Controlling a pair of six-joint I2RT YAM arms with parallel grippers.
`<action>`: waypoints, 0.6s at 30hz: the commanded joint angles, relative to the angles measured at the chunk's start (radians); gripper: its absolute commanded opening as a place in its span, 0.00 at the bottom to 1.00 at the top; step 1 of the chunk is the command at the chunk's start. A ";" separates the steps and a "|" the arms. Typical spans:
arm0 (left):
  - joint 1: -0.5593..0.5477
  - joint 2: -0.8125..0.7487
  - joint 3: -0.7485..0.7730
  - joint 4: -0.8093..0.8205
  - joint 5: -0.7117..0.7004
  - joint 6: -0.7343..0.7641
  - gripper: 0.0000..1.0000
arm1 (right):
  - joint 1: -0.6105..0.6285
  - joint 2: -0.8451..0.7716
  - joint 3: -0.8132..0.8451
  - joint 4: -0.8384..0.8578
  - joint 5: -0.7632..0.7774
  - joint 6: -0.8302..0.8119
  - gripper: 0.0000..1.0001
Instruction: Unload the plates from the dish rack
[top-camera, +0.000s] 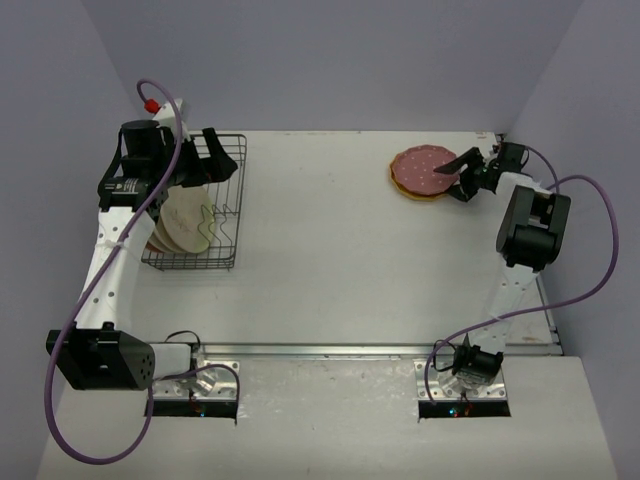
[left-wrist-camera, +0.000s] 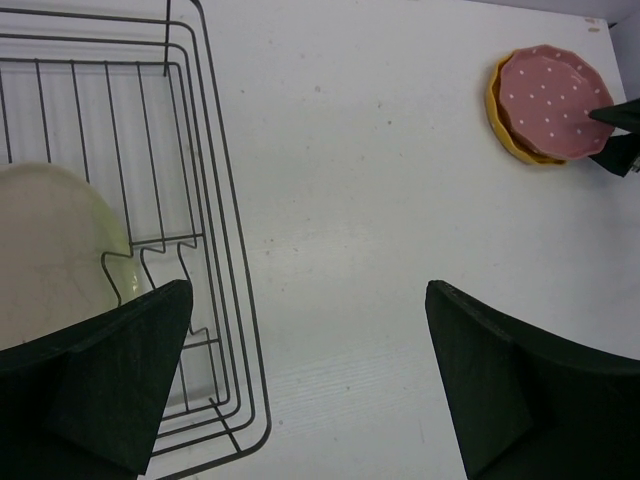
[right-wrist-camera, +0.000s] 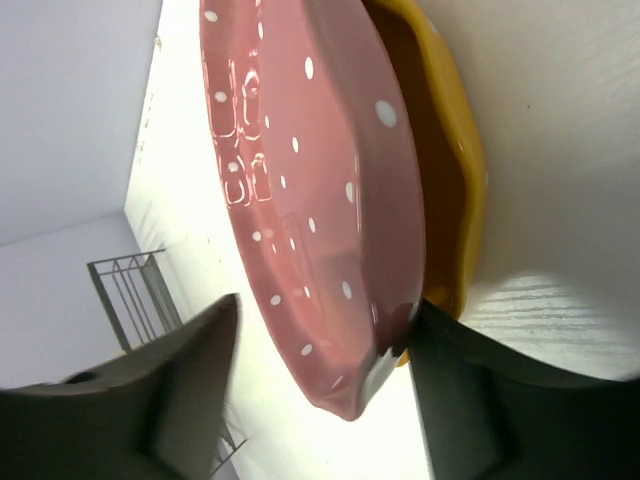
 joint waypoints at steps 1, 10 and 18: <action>0.005 -0.016 0.038 -0.003 -0.107 0.008 1.00 | 0.003 -0.066 0.090 -0.138 0.108 -0.116 0.78; 0.005 0.021 0.104 -0.091 -0.442 0.073 1.00 | 0.075 -0.085 0.206 -0.359 0.406 -0.415 0.90; 0.009 0.106 0.120 -0.216 -0.566 0.231 0.87 | 0.137 -0.177 0.132 -0.355 0.470 -0.569 0.94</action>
